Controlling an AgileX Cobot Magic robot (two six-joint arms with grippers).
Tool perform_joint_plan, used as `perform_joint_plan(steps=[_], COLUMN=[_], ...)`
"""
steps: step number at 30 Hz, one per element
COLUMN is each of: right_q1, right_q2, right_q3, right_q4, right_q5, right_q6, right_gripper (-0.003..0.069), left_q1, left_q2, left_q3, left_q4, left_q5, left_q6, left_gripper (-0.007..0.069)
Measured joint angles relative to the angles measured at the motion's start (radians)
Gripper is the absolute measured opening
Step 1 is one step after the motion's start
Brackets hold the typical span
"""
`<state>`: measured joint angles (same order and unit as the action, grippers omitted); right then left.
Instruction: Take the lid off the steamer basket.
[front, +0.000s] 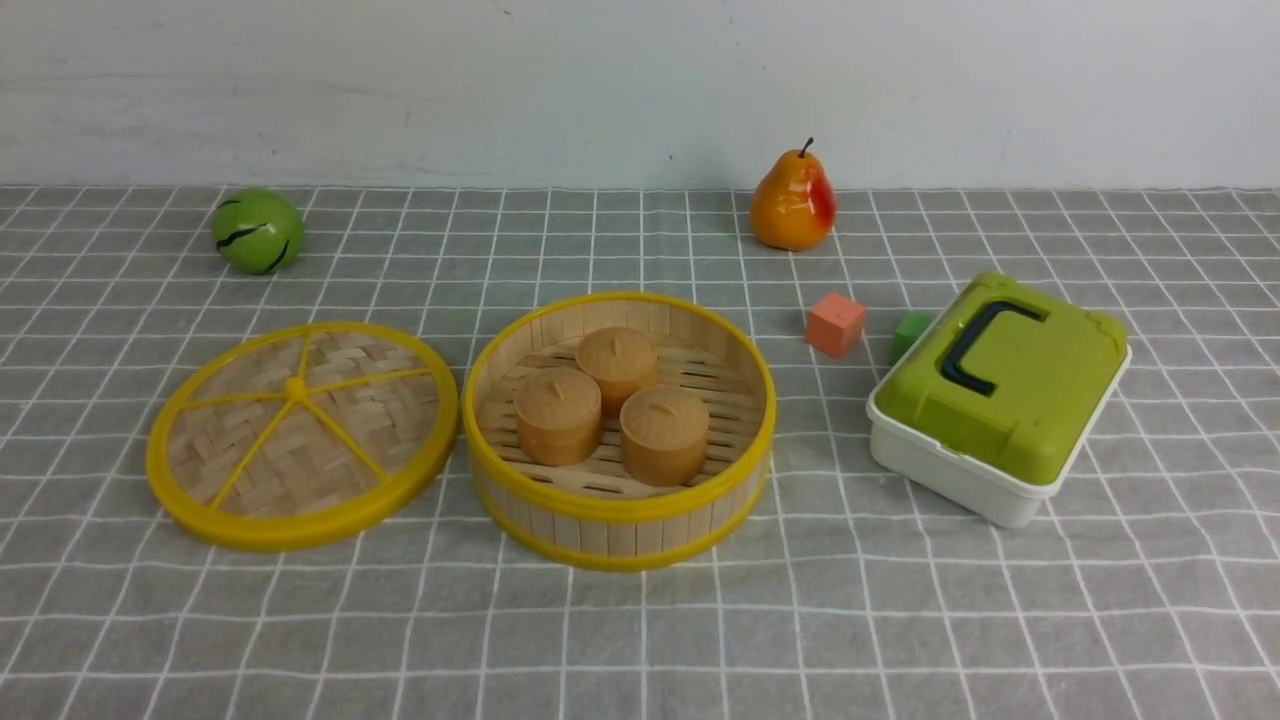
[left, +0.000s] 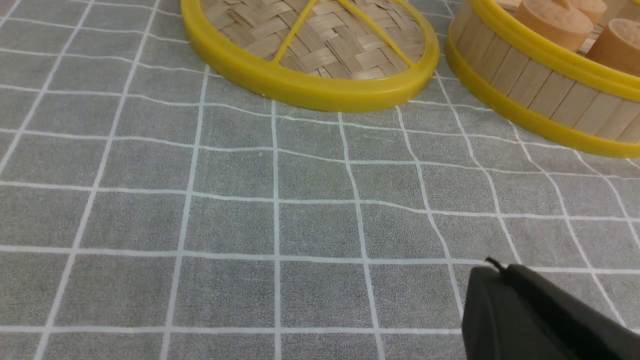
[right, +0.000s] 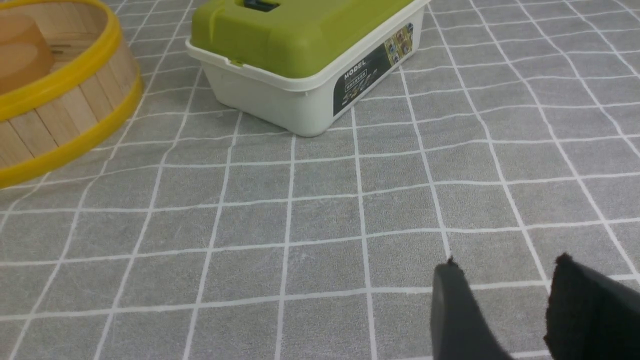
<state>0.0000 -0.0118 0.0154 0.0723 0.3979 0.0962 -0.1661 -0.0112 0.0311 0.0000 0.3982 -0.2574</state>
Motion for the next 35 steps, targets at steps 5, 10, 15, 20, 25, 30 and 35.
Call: perform_joint_plan(steps=[5, 10, 15, 20, 25, 30, 35], right_q1=[0.000, 0.000, 0.000, 0.000, 0.000, 0.000, 0.000], right_q2=[0.000, 0.000, 0.000, 0.000, 0.000, 0.000, 0.000], right_q3=[0.000, 0.000, 0.000, 0.000, 0.000, 0.000, 0.000], right_q4=[0.000, 0.000, 0.000, 0.000, 0.000, 0.000, -0.001], right_q5=[0.000, 0.000, 0.000, 0.000, 0.000, 0.000, 0.000], right_q6=[0.000, 0.000, 0.000, 0.000, 0.000, 0.000, 0.000], right_gripper=[0.0241, 0.0241, 0.0241, 0.0241, 0.0241, 0.0241, 0.0241], left_q1=[0.000, 0.000, 0.000, 0.000, 0.000, 0.000, 0.000], left_q2=[0.000, 0.000, 0.000, 0.000, 0.000, 0.000, 0.000], left_q3=[0.000, 0.000, 0.000, 0.000, 0.000, 0.000, 0.000], left_q4=[0.000, 0.000, 0.000, 0.000, 0.000, 0.000, 0.000], left_q5=[0.000, 0.001, 0.001, 0.001, 0.001, 0.001, 0.001], left_q6=[0.000, 0.000, 0.000, 0.000, 0.000, 0.000, 0.000], left_gripper=[-0.0013, -0.0013, -0.0011, -0.0006, -0.0002, 0.0003, 0.0007])
